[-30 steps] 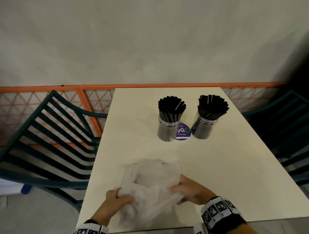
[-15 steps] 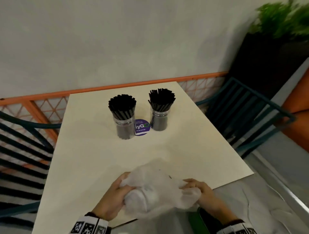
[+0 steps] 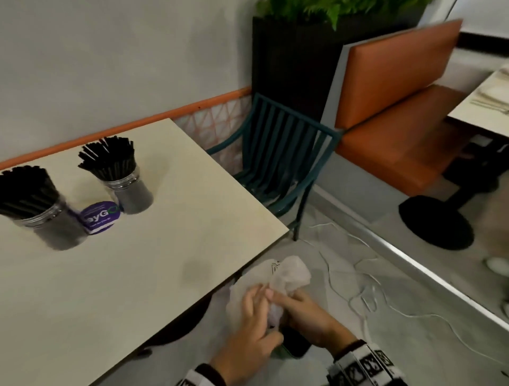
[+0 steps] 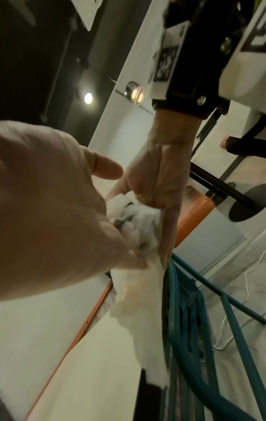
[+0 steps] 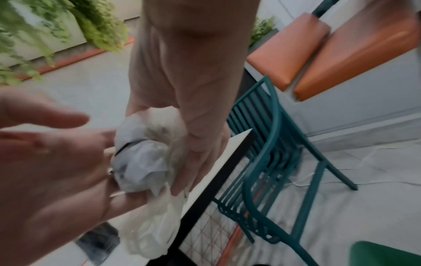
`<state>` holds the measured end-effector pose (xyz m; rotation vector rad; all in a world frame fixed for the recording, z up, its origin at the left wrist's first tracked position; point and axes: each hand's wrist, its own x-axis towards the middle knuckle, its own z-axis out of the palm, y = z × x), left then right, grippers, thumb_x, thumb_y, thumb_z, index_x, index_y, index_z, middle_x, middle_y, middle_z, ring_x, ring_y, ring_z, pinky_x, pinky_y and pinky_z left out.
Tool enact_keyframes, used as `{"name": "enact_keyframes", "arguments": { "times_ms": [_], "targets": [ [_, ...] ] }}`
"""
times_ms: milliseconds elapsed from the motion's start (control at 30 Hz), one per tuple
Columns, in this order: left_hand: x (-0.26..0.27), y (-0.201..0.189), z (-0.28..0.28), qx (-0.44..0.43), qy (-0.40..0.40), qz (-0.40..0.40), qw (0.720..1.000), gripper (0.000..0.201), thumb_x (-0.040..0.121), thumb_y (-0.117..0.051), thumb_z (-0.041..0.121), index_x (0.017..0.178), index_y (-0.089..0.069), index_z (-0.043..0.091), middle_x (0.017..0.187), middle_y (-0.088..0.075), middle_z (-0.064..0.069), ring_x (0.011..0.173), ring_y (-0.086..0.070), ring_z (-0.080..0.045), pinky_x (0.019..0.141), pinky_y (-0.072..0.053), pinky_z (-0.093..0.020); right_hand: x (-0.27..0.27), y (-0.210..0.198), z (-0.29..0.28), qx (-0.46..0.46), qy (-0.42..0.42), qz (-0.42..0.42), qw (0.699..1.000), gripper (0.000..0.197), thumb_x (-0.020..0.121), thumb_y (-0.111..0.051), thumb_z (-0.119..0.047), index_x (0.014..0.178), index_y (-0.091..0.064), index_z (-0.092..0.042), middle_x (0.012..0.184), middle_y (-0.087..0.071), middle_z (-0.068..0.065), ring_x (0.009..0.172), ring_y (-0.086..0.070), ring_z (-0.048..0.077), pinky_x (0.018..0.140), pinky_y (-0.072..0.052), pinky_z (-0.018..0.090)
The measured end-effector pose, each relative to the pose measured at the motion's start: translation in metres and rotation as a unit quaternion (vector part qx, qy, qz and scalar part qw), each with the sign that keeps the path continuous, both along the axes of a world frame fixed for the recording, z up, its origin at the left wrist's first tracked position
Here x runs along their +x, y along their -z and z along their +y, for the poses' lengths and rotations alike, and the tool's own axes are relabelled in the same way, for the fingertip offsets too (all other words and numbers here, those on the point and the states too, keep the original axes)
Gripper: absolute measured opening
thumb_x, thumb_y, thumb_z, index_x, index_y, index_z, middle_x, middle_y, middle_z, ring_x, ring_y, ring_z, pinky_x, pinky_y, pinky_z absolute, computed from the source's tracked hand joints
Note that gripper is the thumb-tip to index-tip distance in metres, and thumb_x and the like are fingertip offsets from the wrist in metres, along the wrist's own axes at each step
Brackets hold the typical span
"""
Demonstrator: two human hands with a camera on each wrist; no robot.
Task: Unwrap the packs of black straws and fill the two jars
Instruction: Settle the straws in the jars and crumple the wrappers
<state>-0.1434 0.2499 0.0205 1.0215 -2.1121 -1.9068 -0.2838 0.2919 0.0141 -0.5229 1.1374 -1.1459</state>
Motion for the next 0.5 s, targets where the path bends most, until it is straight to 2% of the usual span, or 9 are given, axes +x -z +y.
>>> {"name": "enact_keyframes", "arguments": {
  "times_ms": [67,100,200,233,300,333,400,433,500],
  "targets": [
    [-0.005,0.004,0.006,0.008,0.045,-0.002,0.999,0.072,0.081,-0.043,0.019,0.138,-0.007,0.042,0.147,-0.005,0.014,0.137,-0.017,-0.005,0.11,-0.022,-0.021,-0.022,0.014,0.015,0.025,0.032,-0.022,0.999,0.047,0.084,-0.063,-0.015,0.126,-0.044,-0.004,0.111,-0.065,0.017,0.099,-0.065,0.03,0.081,-0.054,0.036],
    [-0.006,0.005,0.008,0.018,0.056,0.014,0.998,0.07,0.081,-0.044,0.019,0.134,-0.008,0.05,0.148,-0.014,0.014,0.137,-0.02,-0.003,0.111,-0.025,-0.022,-0.032,0.022,0.022,0.053,0.061,-0.031,0.996,0.052,0.083,-0.062,-0.01,0.129,-0.039,-0.01,0.116,-0.064,0.018,0.101,-0.065,0.031,0.08,-0.055,0.037],
    [-0.006,-0.001,0.002,0.001,-0.033,0.043,0.999,0.058,0.09,-0.049,0.02,0.127,-0.021,0.053,0.129,-0.049,0.024,0.122,-0.045,0.007,0.094,-0.04,-0.009,-0.054,0.047,0.044,0.099,0.091,0.001,0.991,0.057,0.083,-0.064,-0.009,0.134,-0.039,-0.014,0.12,-0.062,0.021,0.101,-0.063,0.036,0.073,-0.053,0.042],
    [-0.004,0.0,-0.003,-0.05,-0.085,0.033,0.995,0.053,0.089,-0.054,0.025,0.126,-0.028,0.051,0.125,-0.05,0.025,0.118,-0.047,0.007,0.093,-0.04,-0.01,-0.058,0.051,0.05,0.097,0.082,0.018,0.992,0.055,0.082,-0.063,-0.014,0.133,-0.043,-0.014,0.119,-0.063,0.021,0.102,-0.061,0.038,0.077,-0.052,0.047],
    [0.0,0.004,-0.013,-0.098,-0.115,0.003,0.989,0.056,0.075,-0.06,0.052,0.123,-0.032,0.053,0.129,-0.04,0.025,0.118,-0.042,0.005,0.098,-0.036,-0.019,-0.058,0.054,0.056,0.074,0.066,0.035,0.994,0.042,0.085,-0.058,-0.018,0.126,-0.053,-0.011,0.118,-0.064,0.021,0.107,-0.058,0.04,0.092,-0.047,0.054],
    [0.0,0.008,-0.017,-0.045,-0.096,-0.03,0.994,0.065,0.065,-0.059,0.065,0.123,-0.03,0.054,0.131,-0.035,0.023,0.119,-0.041,0.001,0.098,-0.036,-0.023,-0.055,0.053,0.057,0.06,0.063,0.036,0.996,0.034,0.088,-0.056,-0.018,0.121,-0.057,-0.011,0.116,-0.065,0.019,0.107,-0.059,0.037,0.093,-0.047,0.049],
    [-0.001,0.017,-0.02,0.132,-0.043,-0.074,0.987,0.083,0.054,-0.059,0.076,0.126,-0.028,0.052,0.131,-0.035,0.017,0.121,-0.042,-0.007,0.099,-0.038,-0.028,-0.05,0.049,0.054,0.043,0.07,0.043,0.996,0.026,0.088,-0.055,-0.013,0.111,-0.064,-0.009,0.108,-0.07,0.015,0.102,-0.064,0.031,0.085,-0.054,0.038],
    [-0.002,0.022,-0.021,0.19,-0.027,-0.077,0.978,0.091,0.05,-0.063,0.077,0.129,-0.029,0.048,0.131,-0.041,0.017,0.121,-0.046,-0.006,0.1,-0.04,-0.028,-0.046,0.05,0.05,0.038,0.078,0.063,0.994,0.02,0.088,-0.055,-0.01,0.104,-0.068,-0.009,0.102,-0.071,0.015,0.097,-0.066,0.031,0.081,-0.055,0.034],
    [-0.007,0.032,-0.021,0.222,-0.006,-0.052,0.974,0.105,0.043,-0.068,0.078,0.133,-0.03,0.039,0.126,-0.051,0.02,0.113,-0.053,0.003,0.095,-0.045,-0.022,-0.041,0.054,0.041,0.056,0.093,0.141,0.984,0.021,0.088,-0.055,-0.001,0.09,-0.072,-0.014,0.09,-0.072,0.01,0.088,-0.066,0.027,0.074,-0.055,0.024]
  ]
}}
